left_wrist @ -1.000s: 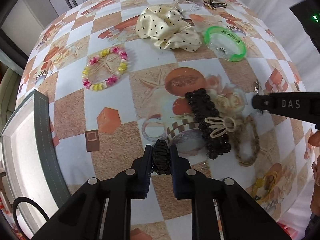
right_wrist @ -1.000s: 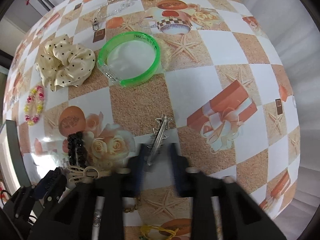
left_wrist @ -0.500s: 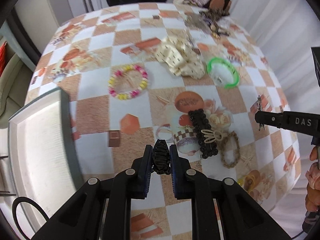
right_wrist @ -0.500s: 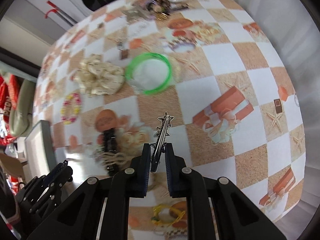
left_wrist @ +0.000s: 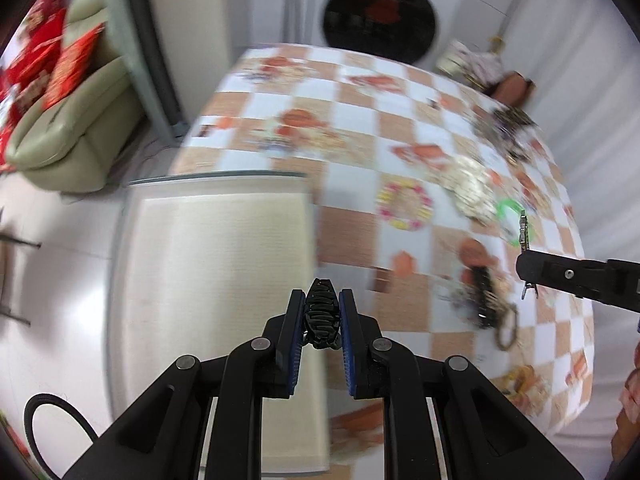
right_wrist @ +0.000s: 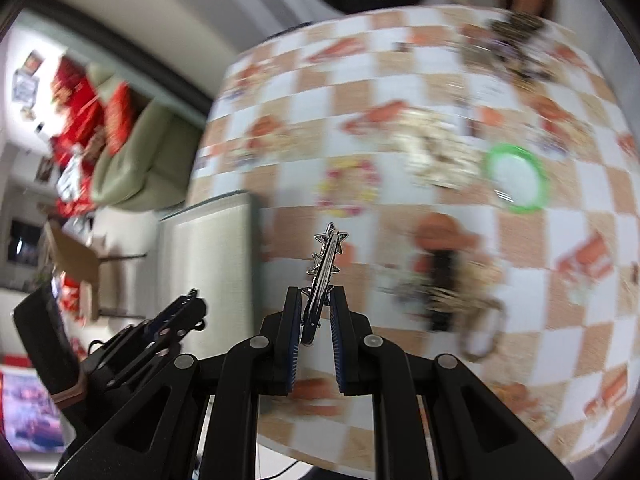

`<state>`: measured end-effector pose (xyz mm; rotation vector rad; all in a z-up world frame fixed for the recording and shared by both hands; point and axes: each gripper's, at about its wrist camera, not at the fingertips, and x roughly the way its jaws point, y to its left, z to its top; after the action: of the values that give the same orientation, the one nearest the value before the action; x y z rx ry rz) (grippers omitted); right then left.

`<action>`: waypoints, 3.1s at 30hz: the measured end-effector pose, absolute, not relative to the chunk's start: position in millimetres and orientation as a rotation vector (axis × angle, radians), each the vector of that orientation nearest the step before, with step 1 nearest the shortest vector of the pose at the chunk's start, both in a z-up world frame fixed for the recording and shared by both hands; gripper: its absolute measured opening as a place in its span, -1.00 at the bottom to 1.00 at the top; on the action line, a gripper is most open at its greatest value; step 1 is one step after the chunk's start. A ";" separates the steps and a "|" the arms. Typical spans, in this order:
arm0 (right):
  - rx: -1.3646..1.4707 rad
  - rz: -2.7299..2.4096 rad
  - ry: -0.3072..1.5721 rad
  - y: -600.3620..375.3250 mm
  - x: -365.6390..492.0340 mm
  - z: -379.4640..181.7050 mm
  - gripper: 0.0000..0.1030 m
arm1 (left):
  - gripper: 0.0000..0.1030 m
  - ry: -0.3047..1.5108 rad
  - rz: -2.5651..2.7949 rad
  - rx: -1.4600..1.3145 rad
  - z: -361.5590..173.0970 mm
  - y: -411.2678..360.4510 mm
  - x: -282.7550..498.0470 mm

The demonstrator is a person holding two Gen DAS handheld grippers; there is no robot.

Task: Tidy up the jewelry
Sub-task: 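Carry both items to the white tray and release them there, then move both tools back over the jewelry on the table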

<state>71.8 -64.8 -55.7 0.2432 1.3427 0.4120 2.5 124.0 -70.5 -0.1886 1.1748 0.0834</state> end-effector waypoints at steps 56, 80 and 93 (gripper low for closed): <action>0.255 0.546 1.307 47.0 117.7 -124.0 -0.13 | 1.00 1.180 0.308 -0.059 -150.6 222.8 33.6; 0.371 0.087 1.305 -196.8 50.3 -116.5 0.54 | 1.00 1.210 -0.059 0.065 -120.5 47.7 46.1; 0.274 -0.011 1.390 -235.2 31.8 -147.9 0.54 | 1.00 1.253 -0.116 0.073 -141.2 -2.5 63.2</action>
<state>31.8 -235.2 -147.9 0.2739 1.3899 -0.0105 63.2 -2.5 -141.2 0.0727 1.2530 -0.1159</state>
